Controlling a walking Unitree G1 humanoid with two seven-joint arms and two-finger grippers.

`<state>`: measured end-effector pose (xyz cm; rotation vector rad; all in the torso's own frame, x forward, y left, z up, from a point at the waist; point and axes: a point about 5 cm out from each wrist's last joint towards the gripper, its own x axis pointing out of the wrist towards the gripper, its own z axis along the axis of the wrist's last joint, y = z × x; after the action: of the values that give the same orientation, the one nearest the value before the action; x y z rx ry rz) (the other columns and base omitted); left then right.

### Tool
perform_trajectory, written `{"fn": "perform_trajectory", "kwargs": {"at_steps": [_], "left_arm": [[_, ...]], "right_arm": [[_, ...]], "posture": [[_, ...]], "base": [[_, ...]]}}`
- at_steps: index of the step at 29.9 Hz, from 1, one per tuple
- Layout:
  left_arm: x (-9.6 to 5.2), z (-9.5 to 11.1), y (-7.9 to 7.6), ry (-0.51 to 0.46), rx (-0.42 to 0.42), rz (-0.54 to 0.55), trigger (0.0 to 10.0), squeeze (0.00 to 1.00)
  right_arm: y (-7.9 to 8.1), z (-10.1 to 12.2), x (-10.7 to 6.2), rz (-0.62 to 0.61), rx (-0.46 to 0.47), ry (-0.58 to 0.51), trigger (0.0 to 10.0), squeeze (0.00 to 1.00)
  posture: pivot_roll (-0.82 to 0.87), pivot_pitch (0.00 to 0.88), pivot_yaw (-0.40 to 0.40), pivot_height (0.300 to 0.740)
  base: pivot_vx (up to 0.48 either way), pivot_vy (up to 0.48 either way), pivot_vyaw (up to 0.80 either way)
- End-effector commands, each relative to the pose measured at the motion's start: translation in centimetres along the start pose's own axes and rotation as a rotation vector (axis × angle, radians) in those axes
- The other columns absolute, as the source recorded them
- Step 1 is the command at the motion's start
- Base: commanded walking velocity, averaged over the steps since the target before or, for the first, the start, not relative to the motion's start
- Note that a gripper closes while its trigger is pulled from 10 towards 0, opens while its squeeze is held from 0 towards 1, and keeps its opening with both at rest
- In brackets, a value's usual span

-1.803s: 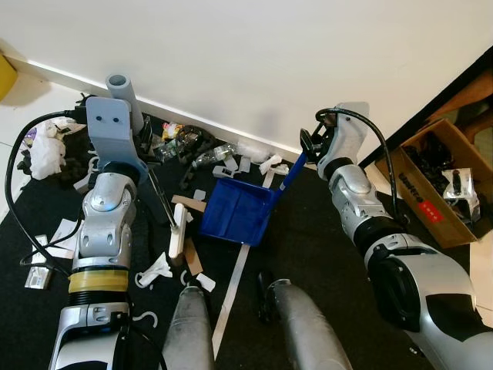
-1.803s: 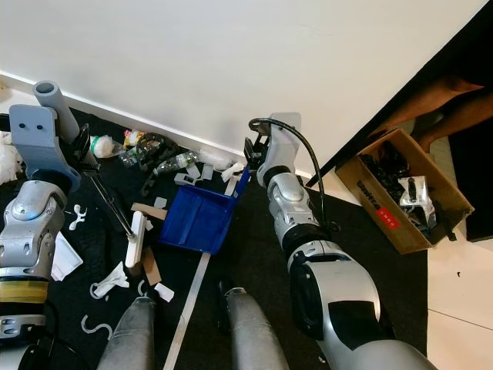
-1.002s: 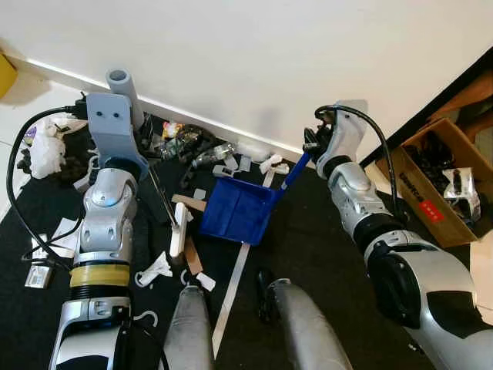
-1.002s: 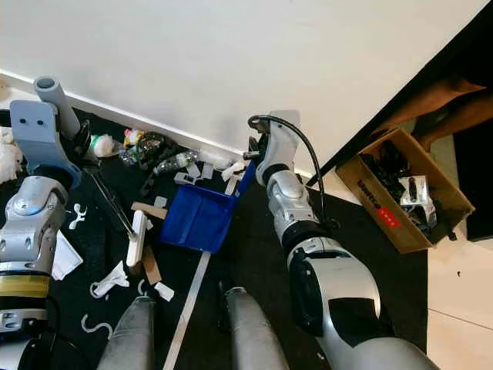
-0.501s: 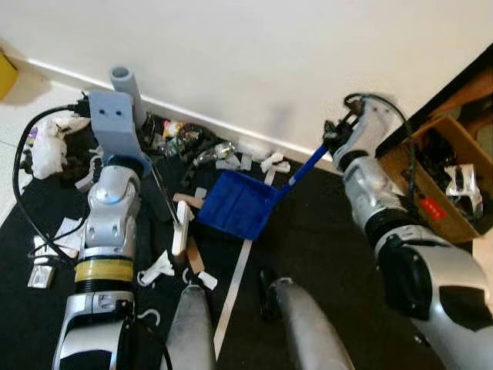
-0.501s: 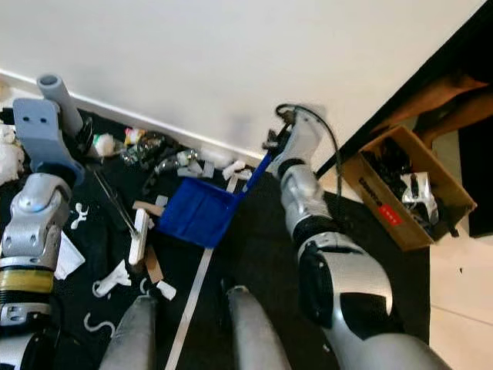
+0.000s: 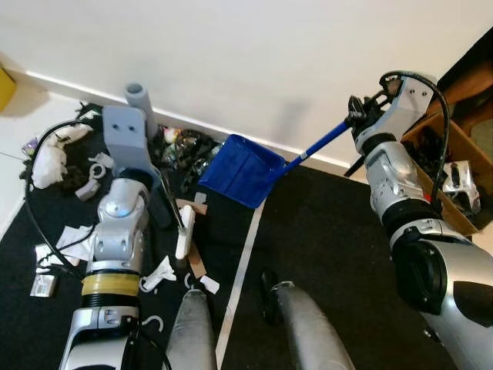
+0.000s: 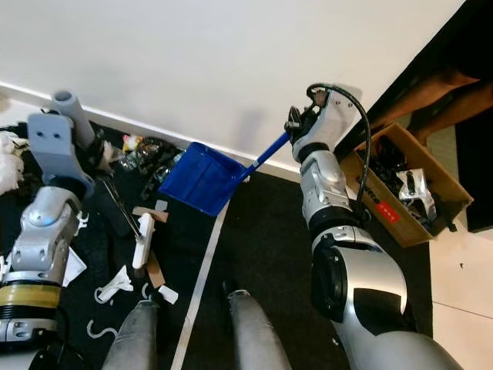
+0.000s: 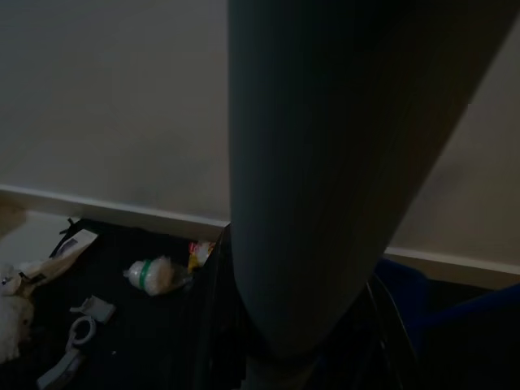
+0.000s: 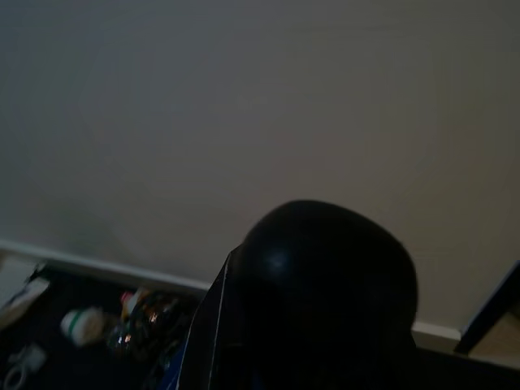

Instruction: Sweep floor

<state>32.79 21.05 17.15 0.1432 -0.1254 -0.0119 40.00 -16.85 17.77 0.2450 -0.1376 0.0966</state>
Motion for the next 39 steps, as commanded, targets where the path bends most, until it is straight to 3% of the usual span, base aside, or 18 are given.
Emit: {"fn": "perform_trajectory", "kwargs": {"at_steps": [1, 10, 13, 24, 32, 37, 39], "left_arm": [[-0.5, -0.7, -1.0, 0.022, -0.001, -0.041, 10.0, 0.00], [-1.0, -0.7, -1.3, 0.033, 0.023, -0.067, 10.0, 0.00], [-1.3, -0.2, -1.4, 0.028, 0.045, -0.098, 10.0, 0.00], [-1.3, 1.7, -1.5, 0.001, 0.088, -0.183, 10.0, 0.00], [-1.4, 2.2, -1.5, 0.018, 0.083, -0.186, 10.0, 0.00], [-1.2, 2.9, -0.6, 0.004, 0.083, -0.142, 10.0, 0.00], [-0.8, 4.0, 0.0, -0.040, 0.083, -0.116, 10.0, 0.00]], "right_arm": [[-0.8, -0.3, -0.4, 0.027, -0.043, 0.023, 10.0, 0.00], [-1.8, -1.5, -1.2, 0.029, -0.085, 0.109, 10.0, 0.00], [-2.0, -1.8, -1.5, 0.062, -0.137, 0.141, 10.0, 0.00], [-2.0, -0.6, -0.9, 0.137, -0.189, 0.153, 10.0, 0.00], [-2.2, -1.4, -1.3, 0.174, -0.200, 0.214, 10.0, 0.00], [-2.5, -2.1, -1.8, 0.195, -0.243, 0.250, 10.0, 0.00], [-2.7, -2.3, -2.0, 0.193, -0.254, 0.261, 10.0, 0.00]], "posture": [[0.07, 0.139, -0.076, 0.740], [0.07, 0.139, -0.068, 0.740], [0.07, 0.142, -0.070, 0.740], [0.08, 0.156, -0.092, 0.740], [0.08, 0.162, -0.092, 0.740], [0.08, 0.164, -0.092, 0.740], [0.08, 0.162, -0.092, 0.740]], "base": [[0.000, 0.000, 0.00], [0.000, 0.000, 0.00], [0.000, 0.000, 0.00], [0.000, 0.000, 0.00], [0.000, 0.000, 0.00], [0.000, 0.000, 0.00], [0.000, 0.000, 0.00]]}}
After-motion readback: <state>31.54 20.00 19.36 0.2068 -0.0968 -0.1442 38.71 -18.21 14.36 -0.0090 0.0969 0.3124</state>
